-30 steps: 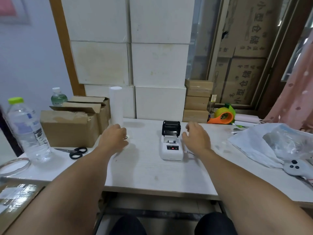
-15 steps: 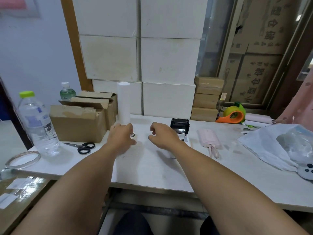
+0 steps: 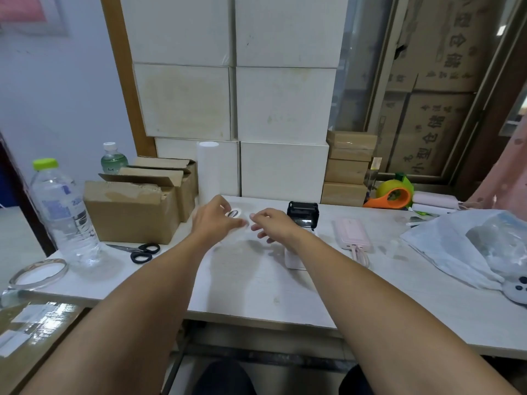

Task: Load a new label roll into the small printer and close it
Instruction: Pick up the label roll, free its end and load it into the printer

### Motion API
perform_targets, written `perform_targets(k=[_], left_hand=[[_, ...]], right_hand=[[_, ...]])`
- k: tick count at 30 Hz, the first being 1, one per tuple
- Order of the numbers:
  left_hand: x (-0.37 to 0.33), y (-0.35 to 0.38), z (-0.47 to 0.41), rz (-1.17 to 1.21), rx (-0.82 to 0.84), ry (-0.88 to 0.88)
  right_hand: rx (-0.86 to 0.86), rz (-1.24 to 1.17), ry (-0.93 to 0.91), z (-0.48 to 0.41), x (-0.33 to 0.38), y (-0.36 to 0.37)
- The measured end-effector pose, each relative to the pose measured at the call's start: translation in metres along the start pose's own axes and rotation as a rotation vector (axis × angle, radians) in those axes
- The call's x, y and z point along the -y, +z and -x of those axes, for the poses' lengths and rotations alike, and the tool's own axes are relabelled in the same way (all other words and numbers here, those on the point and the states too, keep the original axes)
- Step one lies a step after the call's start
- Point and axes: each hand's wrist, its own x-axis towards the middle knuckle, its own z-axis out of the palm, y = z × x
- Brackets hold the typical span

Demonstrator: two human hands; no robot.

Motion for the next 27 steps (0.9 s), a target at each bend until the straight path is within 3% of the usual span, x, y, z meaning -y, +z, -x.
perform_targets(k=[8, 14, 19, 23, 27], left_hand=[[-0.071, 0.035, -0.002, 0.446, 0.030, -0.078], [-0.127, 0.072, 0.008, 0.685, 0.101, -0.124], [-0.163, 0.095, 0.021, 0.745, 0.155, -0.138], [-0.180, 0.100, 0.034, 0.772, 0.228, -0.131], [-0.174, 0.085, 0.029, 0.648, 0.362, -0.014]], right_hand=[[-0.223, -0.290, 0.013, 0.013, 0.013, -0.060], [-0.297, -0.406, -0.001, 0.036, 0.001, -0.102], [-0.455, -0.423, -0.072, 0.049, -0.007, -0.137], [-0.479, -0.443, -0.103, 0.053, -0.010, -0.156], [-0.460, -0.432, -0.116, 0.059, -0.007, -0.168]])
